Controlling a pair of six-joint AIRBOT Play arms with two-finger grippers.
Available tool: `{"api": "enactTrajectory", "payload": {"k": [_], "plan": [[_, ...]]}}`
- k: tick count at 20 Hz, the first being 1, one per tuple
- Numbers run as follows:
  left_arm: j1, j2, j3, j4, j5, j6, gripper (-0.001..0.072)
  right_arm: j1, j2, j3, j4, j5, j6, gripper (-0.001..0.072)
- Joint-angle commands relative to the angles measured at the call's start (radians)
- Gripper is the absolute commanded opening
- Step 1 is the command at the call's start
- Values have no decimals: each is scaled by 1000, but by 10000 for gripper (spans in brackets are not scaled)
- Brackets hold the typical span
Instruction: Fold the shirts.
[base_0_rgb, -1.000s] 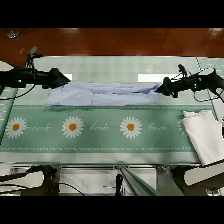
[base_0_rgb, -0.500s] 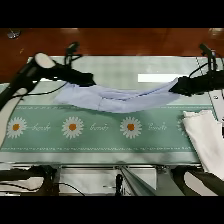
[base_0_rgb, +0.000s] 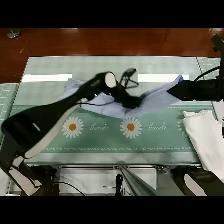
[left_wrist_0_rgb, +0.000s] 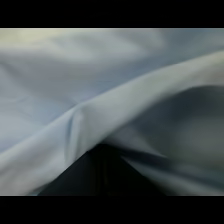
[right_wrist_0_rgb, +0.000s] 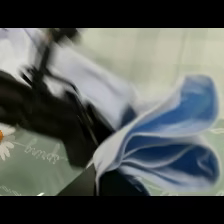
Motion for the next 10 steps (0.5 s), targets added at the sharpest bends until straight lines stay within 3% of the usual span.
{"api": "enactTrajectory", "payload": {"k": [1,5,10], "plan": [[-96,-51,19,-39,-80,-23,17,30,11,2,19,-80,29,17],[51,-9,107,-33,-140,-13,17,30,11,2,24,-50,29,18],[476,129,117,-31,-254,-13,17,35,-8,6,70,-41,21,17]]}}
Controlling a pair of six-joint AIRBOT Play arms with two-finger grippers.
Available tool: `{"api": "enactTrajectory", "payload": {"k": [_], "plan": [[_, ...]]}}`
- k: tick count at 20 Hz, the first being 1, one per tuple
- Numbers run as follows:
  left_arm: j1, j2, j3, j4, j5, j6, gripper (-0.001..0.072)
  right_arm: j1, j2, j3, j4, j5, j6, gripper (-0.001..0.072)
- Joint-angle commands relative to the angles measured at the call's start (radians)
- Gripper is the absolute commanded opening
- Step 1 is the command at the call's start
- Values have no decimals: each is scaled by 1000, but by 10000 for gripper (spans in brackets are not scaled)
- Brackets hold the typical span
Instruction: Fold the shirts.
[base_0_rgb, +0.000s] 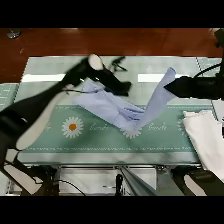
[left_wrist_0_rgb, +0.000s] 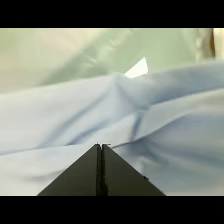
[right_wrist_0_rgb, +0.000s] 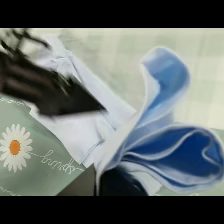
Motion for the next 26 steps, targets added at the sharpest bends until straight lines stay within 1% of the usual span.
{"api": "enactTrajectory", "payload": {"k": [1,3,5,7,9,12,15,18,21,22,23,24,25,26], "plan": [[298,103,12,0,-98,-1,17,22,-38,17,44,3,-12,18],[457,195,11,0,-109,16,17,90,-121,69,48,-2,-18,18],[579,310,-4,0,-107,69,17,172,-247,160,48,-31,-19,18],[665,447,-68,0,-80,120,18,244,-402,286,63,-51,-18,18],[711,602,-192,0,-18,155,18,308,-573,431,82,-62,-15,18],[710,821,-442,0,84,173,18,381,-785,603,127,-64,-15,18],[675,967,-680,-4,181,172,18,437,-946,719,145,-79,2,18],[625,1009,-844,-5,209,172,18,473,-1070,813,150,-94,28,18],[567,999,-945,-4,267,172,18,504,-1164,875,238,-166,38,19],[553,995,-969,-4,301,172,18,512,-1186,877,292,-203,37,75],[543,987,-990,-4,335,171,18,517,-1207,877,353,-242,31,465],[540,978,-1000,-4,352,168,18,517,-1219,877,422,-262,-12,621],[541,966,-1001,-4,354,168,18,500,-1218,877,498,-256,-66,621],[544,958,-1001,-4,354,168,18,472,-1205,877,560,-215,-80,621]]}}
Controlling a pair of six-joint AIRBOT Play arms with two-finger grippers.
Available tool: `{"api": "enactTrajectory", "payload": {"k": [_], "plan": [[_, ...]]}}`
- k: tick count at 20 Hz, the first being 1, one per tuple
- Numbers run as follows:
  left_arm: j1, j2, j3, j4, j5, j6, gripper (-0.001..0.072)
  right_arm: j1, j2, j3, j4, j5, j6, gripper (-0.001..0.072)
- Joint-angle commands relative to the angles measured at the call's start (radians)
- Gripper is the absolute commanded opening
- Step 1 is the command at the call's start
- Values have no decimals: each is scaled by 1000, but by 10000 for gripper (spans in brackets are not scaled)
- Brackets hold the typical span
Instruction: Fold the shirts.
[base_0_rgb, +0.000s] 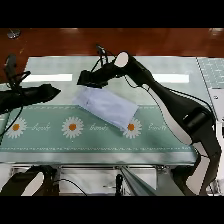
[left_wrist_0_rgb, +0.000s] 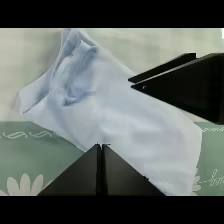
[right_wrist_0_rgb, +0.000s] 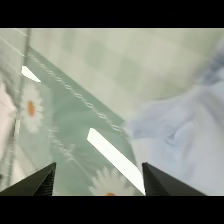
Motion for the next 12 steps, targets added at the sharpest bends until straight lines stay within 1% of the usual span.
{"api": "enactTrajectory", "payload": {"k": [1,3,4,5,6,7,8,9,10,12], "plan": [[-12,-20,-39,0,53,-1,18,-62,-3,16,229,54,-72,620],[-12,-22,-39,0,51,-1,18,-175,74,16,231,263,-76,619],[-12,-22,-39,0,43,-1,18,-239,133,15,184,391,-76,619],[-12,-22,-39,1,29,0,18,-293,202,15,93,507,-76,619],[-12,-22,-39,1,14,0,18,-342,289,10,-69,614,-75,618],[-12,-22,-39,1,1,3,18,-372,383,-15,-262,670,-75,618],[-12,-22,-40,1,-4,3,18,-395,497,-81,-470,674,-75,618],[-12,-22,-40,1,-5,3,18,-416,612,-184,-613,618,-53,618],[-12,-22,-40,1,-5,3,18,-443,734,-328,-673,507,-17,618],[-12,-22,-40,1,-5,3,18,-497,1004,-737,-630,177,73,618]]}}
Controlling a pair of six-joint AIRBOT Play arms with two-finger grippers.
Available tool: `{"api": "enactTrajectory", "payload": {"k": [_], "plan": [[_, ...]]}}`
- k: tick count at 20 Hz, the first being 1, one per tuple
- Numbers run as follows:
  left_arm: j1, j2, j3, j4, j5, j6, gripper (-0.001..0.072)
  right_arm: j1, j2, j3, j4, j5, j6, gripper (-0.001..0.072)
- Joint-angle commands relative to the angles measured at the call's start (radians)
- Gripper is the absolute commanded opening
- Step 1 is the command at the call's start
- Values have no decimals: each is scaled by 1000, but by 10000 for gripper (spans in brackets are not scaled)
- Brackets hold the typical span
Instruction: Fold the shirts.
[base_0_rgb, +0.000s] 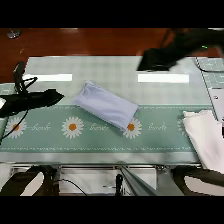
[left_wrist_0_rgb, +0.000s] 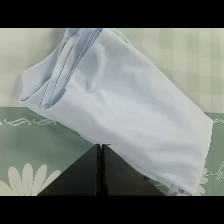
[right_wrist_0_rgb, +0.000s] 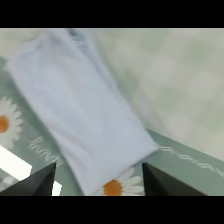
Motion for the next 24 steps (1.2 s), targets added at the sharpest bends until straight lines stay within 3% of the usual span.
{"api": "enactTrajectory", "payload": {"k": [1,3,4,7,10,15,19,20,22,23,24], "plan": [[0,0,0,0,-9,0,18,-92,437,-599,-137,-414,173,618],[0,0,0,0,-9,0,18,-90,577,-957,22,-657,303,618],[0,0,0,0,-8,0,18,-90,602,-1102,158,-739,294,618],[-3,0,0,0,-8,0,18,-28,535,-1265,456,-780,88,617],[-5,-3,0,0,-8,0,19,58,328,-1202,563,-720,-23,617],[-5,-6,0,0,-9,0,18,132,-21,-963,591,-620,-78,617],[-4,-6,0,0,-8,0,18,180,-175,-798,595,-616,-76,598],[-5,-6,0,0,-8,0,19,193,-202,-767,593,-610,-77,552],[-4,-6,0,0,-8,0,18,213,-233,-706,581,-600,-121,90],[-5,-7,0,0,-8,0,19,215,-236,-671,579,-596,-174,18],[-4,-7,0,0,-8,0,19,213,-235,-630,561,-584,-175,18]]}}
